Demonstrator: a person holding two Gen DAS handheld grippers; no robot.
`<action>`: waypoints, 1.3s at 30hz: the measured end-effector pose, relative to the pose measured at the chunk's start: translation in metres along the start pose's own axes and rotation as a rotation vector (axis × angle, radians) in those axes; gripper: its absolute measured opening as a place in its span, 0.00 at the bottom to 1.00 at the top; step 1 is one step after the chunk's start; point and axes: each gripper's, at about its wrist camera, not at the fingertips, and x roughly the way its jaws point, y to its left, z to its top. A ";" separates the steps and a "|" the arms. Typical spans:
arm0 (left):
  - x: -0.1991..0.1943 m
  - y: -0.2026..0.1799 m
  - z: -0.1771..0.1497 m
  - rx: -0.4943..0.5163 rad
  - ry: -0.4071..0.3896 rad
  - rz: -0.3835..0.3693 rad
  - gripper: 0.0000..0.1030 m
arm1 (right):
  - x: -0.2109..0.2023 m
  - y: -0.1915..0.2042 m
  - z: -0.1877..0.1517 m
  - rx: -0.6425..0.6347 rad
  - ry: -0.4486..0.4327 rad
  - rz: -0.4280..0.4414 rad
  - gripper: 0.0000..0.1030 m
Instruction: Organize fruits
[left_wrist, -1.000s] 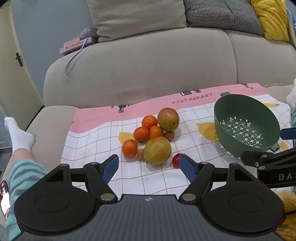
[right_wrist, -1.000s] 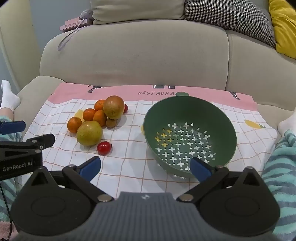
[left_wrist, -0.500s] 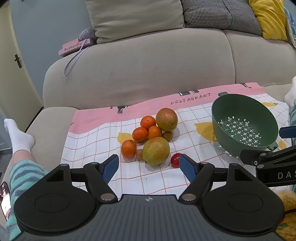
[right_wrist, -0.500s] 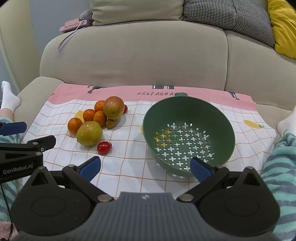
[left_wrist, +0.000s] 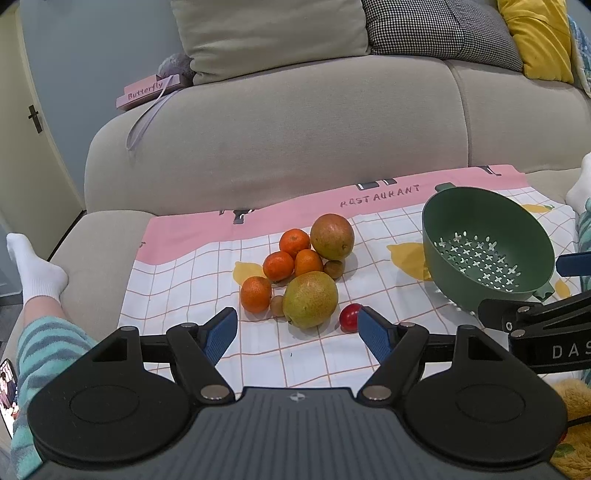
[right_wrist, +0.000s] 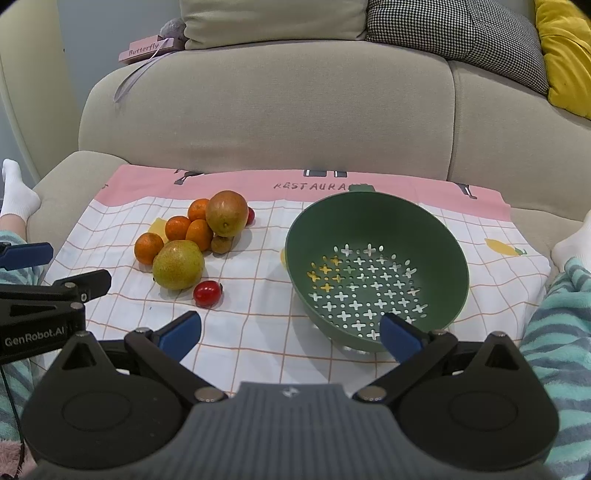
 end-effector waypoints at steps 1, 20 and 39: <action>0.000 0.000 0.000 0.000 0.000 0.000 0.85 | 0.000 0.000 0.000 -0.001 0.001 -0.001 0.96; 0.001 0.000 0.000 -0.002 0.005 0.000 0.85 | 0.003 0.001 -0.001 0.001 0.008 -0.006 0.96; 0.001 0.000 0.000 -0.002 0.007 0.000 0.85 | 0.004 0.001 -0.002 -0.002 0.011 -0.010 0.96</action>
